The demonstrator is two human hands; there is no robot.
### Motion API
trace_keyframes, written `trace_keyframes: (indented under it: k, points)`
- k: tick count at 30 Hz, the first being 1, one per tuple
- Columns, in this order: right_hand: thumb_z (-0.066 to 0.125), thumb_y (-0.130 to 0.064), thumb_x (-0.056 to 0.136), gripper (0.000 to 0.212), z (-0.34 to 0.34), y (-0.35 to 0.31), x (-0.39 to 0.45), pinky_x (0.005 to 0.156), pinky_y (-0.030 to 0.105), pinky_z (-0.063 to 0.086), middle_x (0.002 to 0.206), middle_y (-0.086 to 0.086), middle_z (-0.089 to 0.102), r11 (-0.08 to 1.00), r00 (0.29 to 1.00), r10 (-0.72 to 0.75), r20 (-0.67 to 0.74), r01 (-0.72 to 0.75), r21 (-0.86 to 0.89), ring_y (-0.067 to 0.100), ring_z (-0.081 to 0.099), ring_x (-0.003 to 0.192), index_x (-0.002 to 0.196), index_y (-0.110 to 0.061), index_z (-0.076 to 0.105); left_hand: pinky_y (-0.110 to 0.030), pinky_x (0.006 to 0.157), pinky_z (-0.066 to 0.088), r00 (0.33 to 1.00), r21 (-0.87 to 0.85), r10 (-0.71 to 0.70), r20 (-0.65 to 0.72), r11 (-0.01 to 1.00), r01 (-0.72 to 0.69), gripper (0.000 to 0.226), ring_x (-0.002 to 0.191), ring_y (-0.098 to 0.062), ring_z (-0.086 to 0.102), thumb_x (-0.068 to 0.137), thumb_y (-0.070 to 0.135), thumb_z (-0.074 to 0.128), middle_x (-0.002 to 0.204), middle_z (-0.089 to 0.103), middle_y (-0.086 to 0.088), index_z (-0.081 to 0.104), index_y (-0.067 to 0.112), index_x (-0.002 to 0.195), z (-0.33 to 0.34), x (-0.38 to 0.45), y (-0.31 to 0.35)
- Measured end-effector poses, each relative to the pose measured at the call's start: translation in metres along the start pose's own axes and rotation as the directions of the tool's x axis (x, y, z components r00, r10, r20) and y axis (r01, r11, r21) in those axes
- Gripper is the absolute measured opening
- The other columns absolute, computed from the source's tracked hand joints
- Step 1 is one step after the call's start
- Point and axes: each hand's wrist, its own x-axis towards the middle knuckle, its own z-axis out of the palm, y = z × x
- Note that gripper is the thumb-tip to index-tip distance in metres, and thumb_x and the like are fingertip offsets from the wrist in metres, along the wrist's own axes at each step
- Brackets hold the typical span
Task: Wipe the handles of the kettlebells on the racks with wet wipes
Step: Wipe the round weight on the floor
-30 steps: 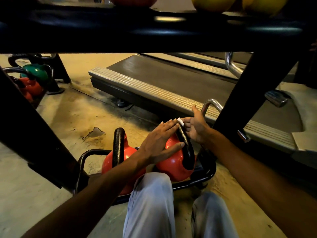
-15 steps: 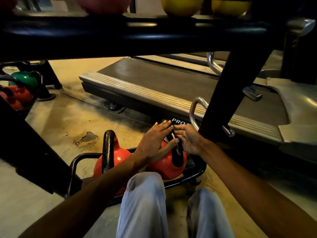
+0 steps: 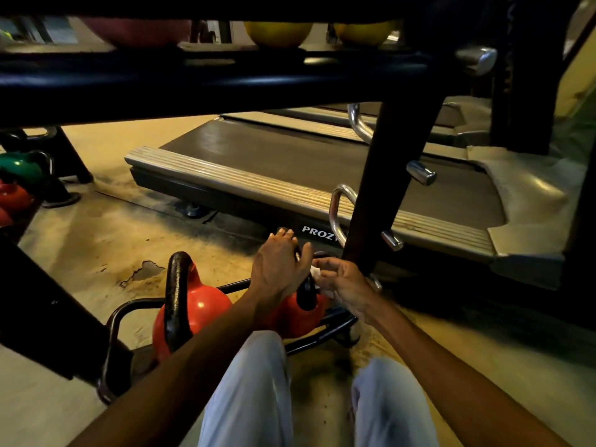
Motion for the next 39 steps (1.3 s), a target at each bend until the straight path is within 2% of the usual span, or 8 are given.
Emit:
trace_keyframes:
  k: [7, 12, 16, 20, 26, 34, 37, 39]
  points:
    - [0.071, 0.013, 0.09, 0.032, -0.012, 0.005, -0.007, 0.083, 0.03, 0.06, 0.108, 0.012, 0.073, 0.931, 0.968, -0.249, -0.039, 0.228, -0.284, 0.013, 0.074, 0.092, 0.117, -0.003, 0.066, -0.048, 0.112, 0.043, 0.992, 0.126, -0.119, 0.036, 0.985, 0.114, 0.052, 0.126, -0.035, 0.056, 0.094, 0.047, 0.051, 0.121, 0.069, -0.021, 0.077, 0.002, 0.091, 0.011, -0.003, 0.038]
    - [0.075, 0.009, 0.088, 0.032, -0.039, 0.005, -0.027, 0.079, 0.028, 0.061, 0.093, -0.001, 0.079, 0.949, 0.969, -0.211, -0.128, 0.172, -0.264, 0.008, 0.075, 0.084, 0.11, -0.014, 0.072, -0.039, 0.078, 0.05, 0.998, 0.024, -0.055, -0.026, 0.998, 0.055, 0.038, 0.078, -0.027, 0.063, 0.092, 0.043, 0.055, 0.071, 0.066, -0.005, 0.067, 0.017, 0.068, 0.016, -0.011, 0.067]
    - [0.073, 0.015, 0.086, 0.028, -0.075, 0.016, -0.05, 0.082, 0.029, 0.061, 0.093, 0.006, 0.078, 0.946, 0.951, -0.22, -0.218, 0.153, -0.287, 0.013, 0.073, 0.087, 0.111, 0.002, 0.072, -0.039, 0.069, 0.047, 1.0, 0.015, -0.001, 0.03, 1.0, 0.0, 0.041, 0.079, -0.03, 0.065, 0.091, 0.049, 0.053, 0.075, 0.07, -0.005, 0.07, 0.016, 0.073, 0.044, -0.019, 0.095]
    - [0.076, 0.001, 0.091, 0.021, -0.118, 0.033, -0.083, 0.074, 0.032, 0.063, 0.09, 0.002, 0.077, 0.944, 0.902, -0.2, -0.382, 0.073, -0.323, 0.014, 0.074, 0.084, 0.111, -0.005, 0.073, -0.036, 0.061, 0.045, 0.994, -0.166, 0.085, 0.066, 0.983, -0.073, 0.04, 0.075, -0.026, 0.069, 0.094, 0.049, 0.055, 0.073, 0.07, -0.002, 0.069, 0.018, 0.073, 0.081, -0.036, 0.124]
    - [0.078, -0.012, 0.09, 0.015, -0.178, 0.053, -0.154, 0.082, 0.029, 0.06, 0.094, -0.001, 0.077, 0.891, 0.714, -0.24, -0.658, -0.108, -0.441, 0.012, 0.073, 0.087, 0.104, -0.015, 0.077, -0.039, 0.08, 0.056, 0.944, -0.297, 0.275, 0.185, 0.931, -0.213, 0.04, 0.098, -0.028, 0.07, 0.097, 0.045, 0.052, 0.103, 0.077, -0.004, 0.077, 0.015, 0.102, 0.13, -0.05, 0.182]
    - [0.068, -0.033, 0.1, 0.014, -0.189, 0.053, -0.296, 0.083, 0.02, 0.055, 0.102, -0.011, 0.076, 0.839, 0.52, -0.201, -0.83, -0.346, -0.42, 0.003, 0.069, 0.094, 0.107, -0.023, 0.075, -0.043, 0.119, 0.036, 0.664, -0.365, 0.548, 0.508, 0.836, -0.41, 0.062, 0.144, -0.03, 0.049, 0.104, 0.053, 0.039, 0.157, 0.051, -0.011, 0.061, 0.011, 0.144, 0.135, -0.11, 0.281]
    - [0.066, -0.03, 0.1, 0.015, -0.191, 0.049, -0.341, 0.087, 0.029, 0.057, 0.109, -0.008, 0.075, 0.807, 0.467, -0.14, -0.873, -0.457, -0.373, 0.012, 0.07, 0.099, 0.111, -0.025, 0.075, -0.046, 0.128, 0.022, 0.47, -0.4, 0.664, 0.582, 0.736, -0.545, 0.072, 0.155, -0.031, 0.032, 0.104, 0.056, 0.028, 0.167, 0.033, -0.014, 0.045, 0.008, 0.156, 0.129, -0.127, 0.308]
    - [0.067, -0.027, 0.1, 0.019, -0.186, 0.051, -0.367, 0.092, 0.02, 0.053, 0.116, -0.004, 0.076, 0.794, 0.424, -0.092, -0.901, -0.514, -0.323, 0.014, 0.071, 0.106, 0.116, -0.022, 0.077, -0.048, 0.131, 0.015, 0.322, -0.413, 0.681, 0.658, 0.684, -0.601, 0.078, 0.159, -0.033, 0.021, 0.103, 0.058, 0.02, 0.17, 0.022, -0.016, 0.033, 0.008, 0.162, 0.121, -0.137, 0.322]
